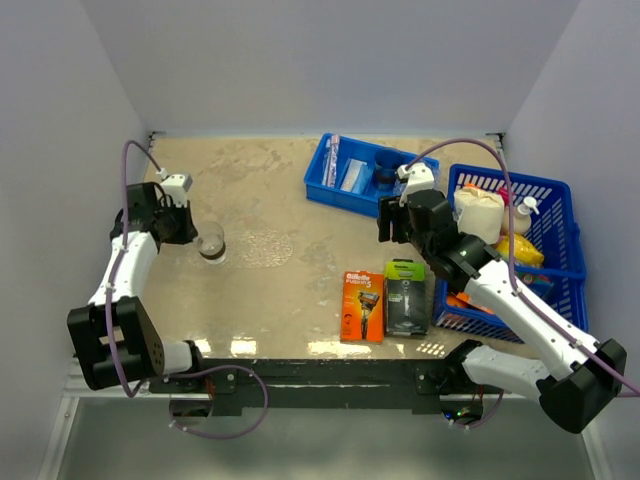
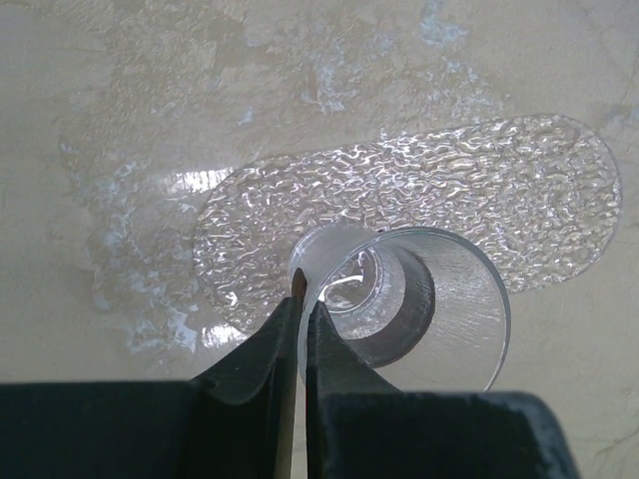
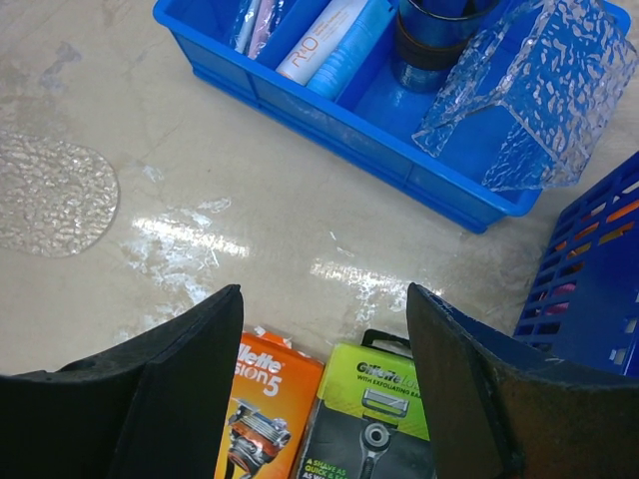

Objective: Prepare toiletry sets of a toothbrush and toothpaste on the tray

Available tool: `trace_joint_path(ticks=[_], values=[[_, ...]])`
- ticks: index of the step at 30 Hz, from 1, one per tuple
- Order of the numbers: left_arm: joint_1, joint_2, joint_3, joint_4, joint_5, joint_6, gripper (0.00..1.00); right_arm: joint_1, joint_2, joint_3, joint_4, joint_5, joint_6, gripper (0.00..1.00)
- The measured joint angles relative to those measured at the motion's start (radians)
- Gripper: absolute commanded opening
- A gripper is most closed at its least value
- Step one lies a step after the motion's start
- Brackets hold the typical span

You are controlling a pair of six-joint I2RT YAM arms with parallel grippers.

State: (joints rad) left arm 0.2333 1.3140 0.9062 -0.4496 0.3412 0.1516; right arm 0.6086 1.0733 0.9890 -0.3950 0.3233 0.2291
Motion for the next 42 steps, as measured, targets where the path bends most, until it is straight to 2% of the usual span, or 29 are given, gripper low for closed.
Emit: trace_joint_path(ticks=[20, 42], values=[[0.064, 0.069, 0.103, -0.046, -0.008, 0.042, 0.0, 0.0, 0.0, 0.0, 0.0, 0.0, -0.022, 0.71], [0.095, 0.115, 0.108, -0.042, 0.027, 0.051, 0.0, 0.0, 0.003, 0.0, 0.01, 0.0, -0.023, 0.73]])
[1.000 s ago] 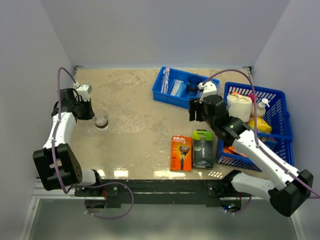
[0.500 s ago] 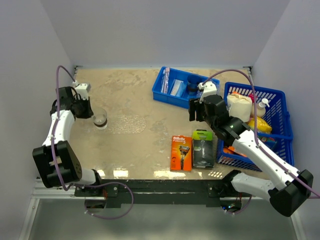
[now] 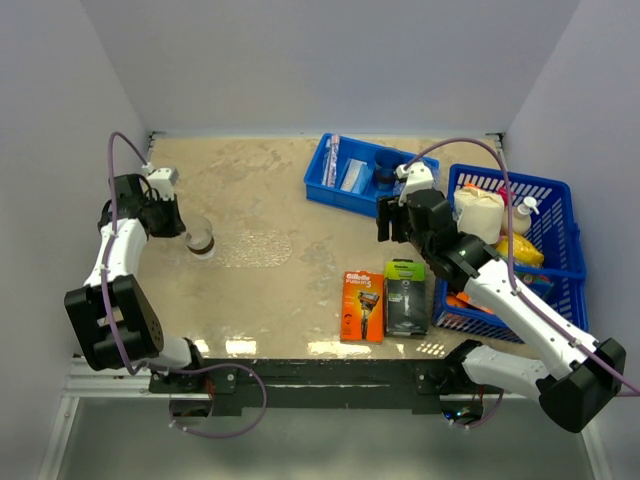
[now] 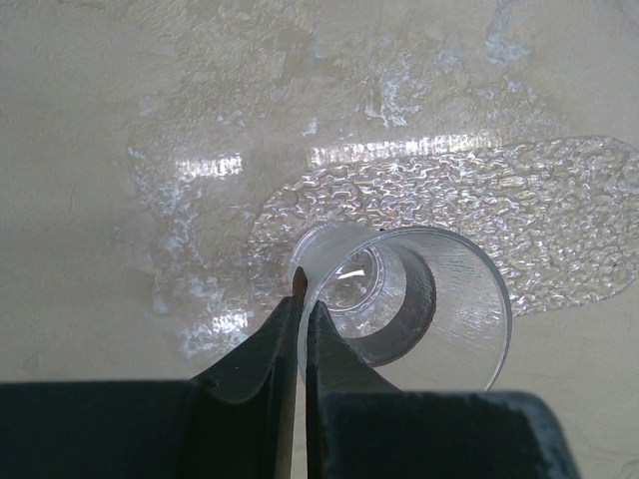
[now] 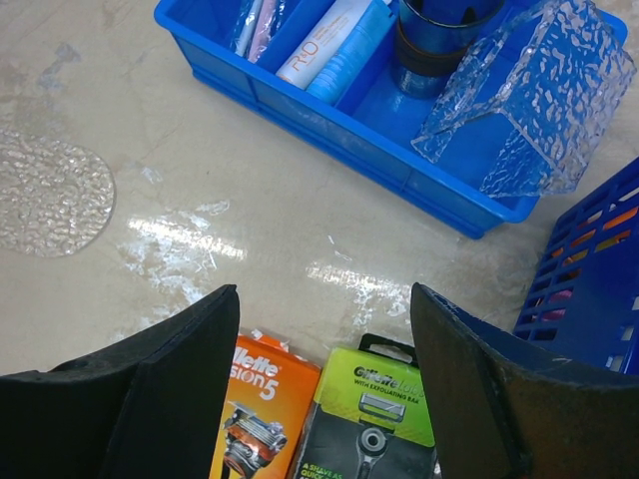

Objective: Prepare toiletry sets of a toothbrush and toothpaste on the tray

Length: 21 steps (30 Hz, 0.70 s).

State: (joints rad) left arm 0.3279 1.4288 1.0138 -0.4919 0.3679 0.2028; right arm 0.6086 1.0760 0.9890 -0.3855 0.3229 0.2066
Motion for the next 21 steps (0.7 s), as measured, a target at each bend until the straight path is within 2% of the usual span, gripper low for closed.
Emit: trace_joint_path(ticks=[21], values=[[0.002, 0.001, 0.0, 0.001, -0.011, -0.001, 0.0, 0.0, 0.005, 0.0, 0.005, 0.0, 0.0, 0.78]])
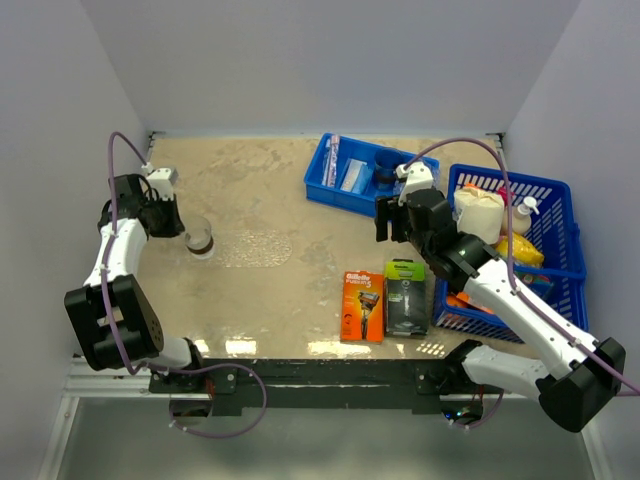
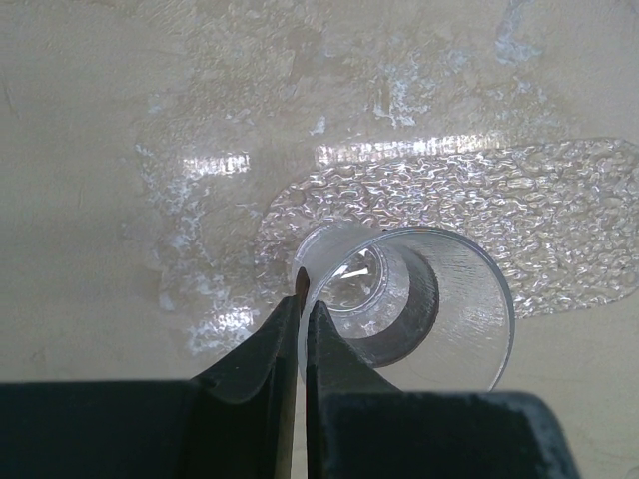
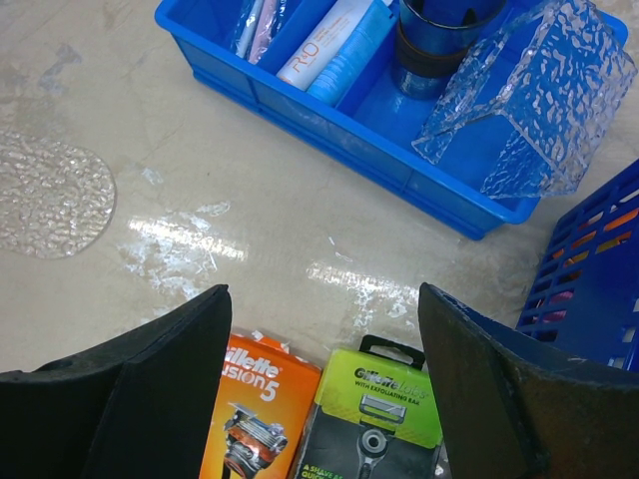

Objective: Prepare toiletry sets of a toothbrush and toothpaste on the tray

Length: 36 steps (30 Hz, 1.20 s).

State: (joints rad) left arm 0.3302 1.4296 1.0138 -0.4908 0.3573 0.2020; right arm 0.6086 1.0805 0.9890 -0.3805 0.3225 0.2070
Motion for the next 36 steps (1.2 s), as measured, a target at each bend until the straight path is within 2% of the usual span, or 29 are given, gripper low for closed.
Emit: trace_joint_path(ticks=[4, 5, 16, 23, 26, 36], values=[[0.0, 0.0, 0.0, 0.002, -0.016, -0.004, 0.14, 0.0, 0.0, 0.0, 0.0, 0.0, 0.0, 0.79], [0.0, 0.0, 0.0, 0.003, -0.021, -0.005, 0.2, 0.0, 0.0, 0.0, 0.0, 0.0, 0.0, 0.79], [0.002, 0.0, 0.003, 0.027, -0.033, -0.021, 0.49, 0.0, 0.001, 0.0, 0.0, 0.0, 0.0, 0.79], [0.002, -0.01, 0.003, 0.035, -0.028, -0.028, 0.73, 0.0, 0.005, 0.0, 0.0, 0.0, 0.0, 0.8], [0.003, -0.037, 0.003, 0.042, -0.03, -0.031, 0.75, 0.0, 0.005, 0.0, 0.0, 0.0, 0.0, 0.8], [0.002, -0.188, -0.032, 0.122, -0.04, -0.045, 0.76, 0.0, 0.019, 0.035, -0.028, -0.003, 0.001, 0.79]])
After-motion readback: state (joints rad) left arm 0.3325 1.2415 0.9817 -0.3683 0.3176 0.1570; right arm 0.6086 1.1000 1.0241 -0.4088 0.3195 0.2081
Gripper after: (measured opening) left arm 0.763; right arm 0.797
